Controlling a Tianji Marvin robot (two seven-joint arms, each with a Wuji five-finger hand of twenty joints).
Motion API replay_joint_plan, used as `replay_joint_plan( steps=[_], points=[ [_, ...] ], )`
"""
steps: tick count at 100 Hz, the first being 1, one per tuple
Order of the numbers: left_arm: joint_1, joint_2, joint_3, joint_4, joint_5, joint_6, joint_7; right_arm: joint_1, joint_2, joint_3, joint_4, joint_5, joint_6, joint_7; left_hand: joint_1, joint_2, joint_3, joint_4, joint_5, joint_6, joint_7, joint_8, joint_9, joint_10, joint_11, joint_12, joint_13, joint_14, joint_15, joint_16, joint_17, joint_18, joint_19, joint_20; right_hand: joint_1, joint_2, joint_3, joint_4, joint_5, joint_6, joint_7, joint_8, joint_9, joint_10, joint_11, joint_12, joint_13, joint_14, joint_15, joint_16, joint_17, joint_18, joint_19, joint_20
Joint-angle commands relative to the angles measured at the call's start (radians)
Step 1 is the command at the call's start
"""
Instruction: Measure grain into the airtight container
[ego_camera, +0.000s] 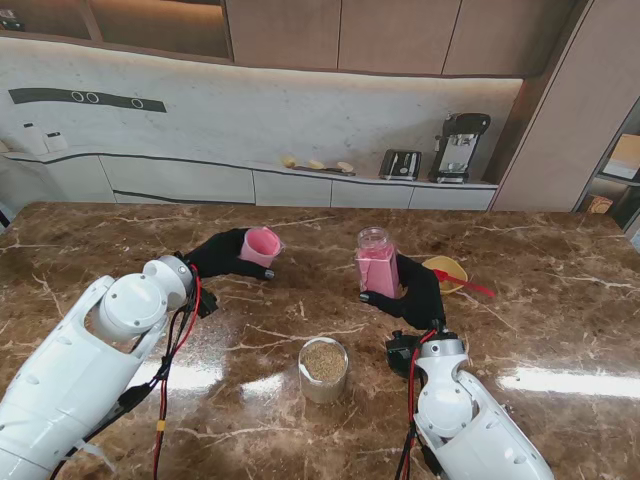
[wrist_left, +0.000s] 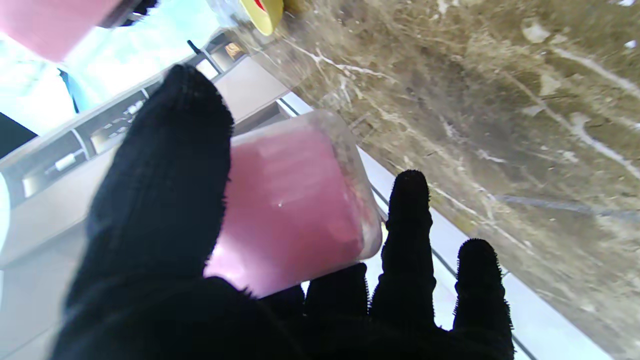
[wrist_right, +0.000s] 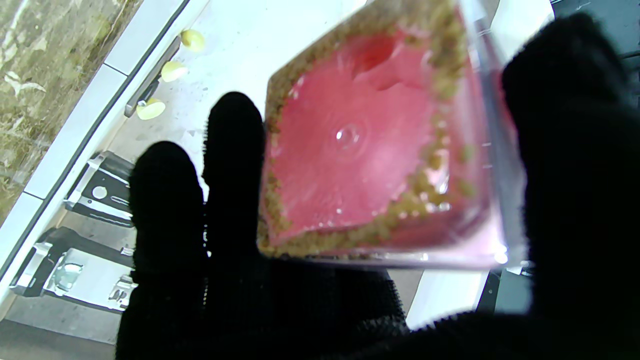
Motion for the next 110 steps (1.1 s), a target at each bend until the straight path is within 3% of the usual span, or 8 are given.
replay_joint_plan(
  steps=[1,14,57,61,110],
  points=[
    [-0.009,0.010,-0.009,-0.043,-0.003,0.014,-0.022,-0.002,-0.001,-0.002,0.011,-0.001,-0.002,0.009,0.077,0.231,0.141,0.018,0.200,-0.143,0.165,0.035,0.160,-0.030,0.071,0.076,0.056,0.018,0.052,0.026,0.003,0.029,0.078,0.022,0.389,0.137,0.364,0.080,0.167,-0.371,0.132,0.018,0.093,-0.185,0.099,0.029,0.046,-0.105,0.012,-0.001,0.008,-0.023,0.016,0.012],
    [-0.019,0.024,-0.020,-0.098,-0.004,0.034,-0.079,-0.001,0.003,-0.004,0.014,-0.029,-0.010,0.007,0.070,0.226,0.160,0.013,0.207,-0.127,0.173,0.025,0.216,-0.024,0.108,0.150,0.100,0.028,0.100,0.050,-0.013,0.044,0.206,-0.024,0.390,0.133,0.373,0.078,0.172,-0.371,0.122,0.027,0.093,-0.189,0.098,0.028,0.047,-0.106,0.008,0.001,0.007,-0.023,0.015,0.012],
    [-0.057,0.046,-0.015,-0.198,-0.068,0.060,-0.199,0.002,0.019,-0.017,0.012,-0.124,-0.021,-0.013,0.101,0.260,0.150,0.007,0.226,-0.105,0.159,0.011,0.227,-0.019,0.117,0.175,0.098,0.027,0.100,0.048,-0.037,0.045,0.223,-0.076,0.388,0.133,0.375,0.075,0.178,-0.371,0.108,0.041,0.098,-0.187,0.097,0.025,0.054,-0.105,0.003,0.006,0.011,-0.025,0.014,0.011],
    [-0.063,0.048,-0.012,-0.203,-0.071,0.059,-0.207,0.002,0.022,-0.020,0.010,-0.138,-0.021,-0.016,0.136,0.275,0.093,0.021,0.229,-0.107,0.150,0.018,0.229,-0.020,0.106,0.187,0.100,0.025,0.096,0.046,-0.039,0.045,0.237,-0.106,0.388,0.132,0.374,0.075,0.179,-0.372,0.107,0.042,0.098,-0.187,0.097,0.025,0.054,-0.105,0.002,0.006,0.012,-0.025,0.013,0.011],
    [-0.158,0.064,0.065,-0.228,-0.045,0.033,-0.287,-0.030,0.040,-0.015,-0.067,-0.223,-0.014,-0.033,0.187,0.298,0.060,0.023,0.236,-0.095,0.146,-0.016,0.231,-0.011,0.138,0.240,0.107,0.019,0.106,0.062,-0.034,0.043,0.243,-0.114,0.385,0.137,0.367,0.075,0.180,-0.374,0.103,0.047,0.100,-0.184,0.096,0.023,0.061,-0.108,-0.004,0.010,0.018,-0.025,0.011,0.009]
  ],
)
